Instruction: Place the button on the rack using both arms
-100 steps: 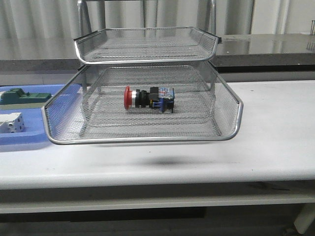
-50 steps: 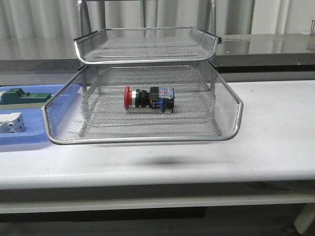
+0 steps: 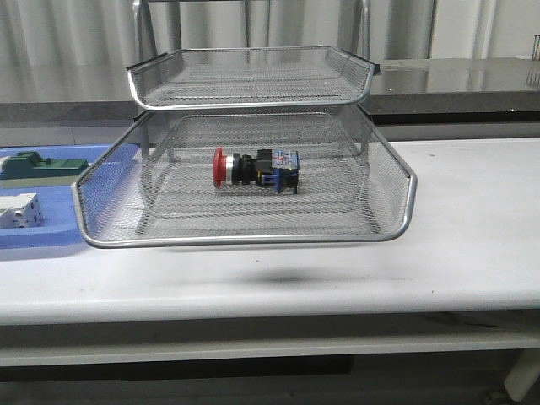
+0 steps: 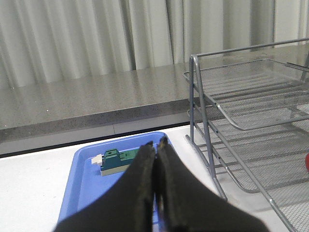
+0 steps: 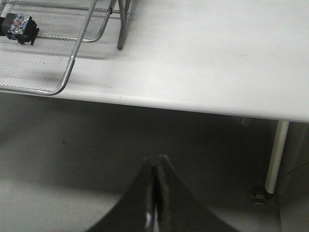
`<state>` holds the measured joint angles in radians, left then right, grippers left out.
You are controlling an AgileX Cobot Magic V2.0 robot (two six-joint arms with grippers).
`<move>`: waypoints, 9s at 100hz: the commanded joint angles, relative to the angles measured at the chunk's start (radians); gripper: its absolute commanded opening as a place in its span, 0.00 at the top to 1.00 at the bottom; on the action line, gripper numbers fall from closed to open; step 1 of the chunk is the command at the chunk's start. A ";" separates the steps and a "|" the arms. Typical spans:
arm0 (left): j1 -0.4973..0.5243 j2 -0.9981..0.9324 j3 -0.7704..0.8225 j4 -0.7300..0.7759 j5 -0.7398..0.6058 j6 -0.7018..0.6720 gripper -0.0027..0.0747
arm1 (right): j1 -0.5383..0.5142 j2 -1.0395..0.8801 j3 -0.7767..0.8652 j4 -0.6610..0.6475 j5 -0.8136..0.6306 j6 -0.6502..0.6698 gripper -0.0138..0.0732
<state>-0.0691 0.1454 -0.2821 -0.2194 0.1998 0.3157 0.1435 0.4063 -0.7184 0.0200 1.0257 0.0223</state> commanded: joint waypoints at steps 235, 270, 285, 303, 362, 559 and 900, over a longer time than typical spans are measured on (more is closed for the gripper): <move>0.001 0.010 -0.028 -0.015 -0.086 -0.013 0.99 | 0.535 1.175 -0.141 0.668 -0.795 -0.244 0.92; 0.001 0.010 -0.028 -0.015 -0.086 -0.013 0.99 | 0.504 1.284 -0.264 0.573 -0.863 -0.244 0.92; 0.001 0.010 -0.028 -0.015 -0.086 -0.013 0.99 | 0.456 1.329 -0.328 0.556 -0.864 -0.244 0.92; 0.001 0.010 -0.028 -0.015 -0.086 -0.013 0.99 | 0.397 1.369 -0.406 0.501 -0.864 -0.244 0.92; 0.001 0.010 -0.028 -0.015 -0.086 -0.013 0.99 | 0.333 1.442 -0.548 0.432 -0.888 -0.244 0.92; 0.001 0.010 -0.028 -0.015 -0.086 -0.013 0.99 | -0.115 0.145 0.053 0.216 -0.530 -0.243 0.91; 0.001 0.010 -0.028 -0.015 -0.086 -0.013 0.99 | -0.040 -0.437 0.728 -0.033 -0.962 0.103 0.91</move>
<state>-0.0691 0.1432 -0.2821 -0.2217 0.1941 0.3152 0.1021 -0.0106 0.0280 0.0000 0.1505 0.1226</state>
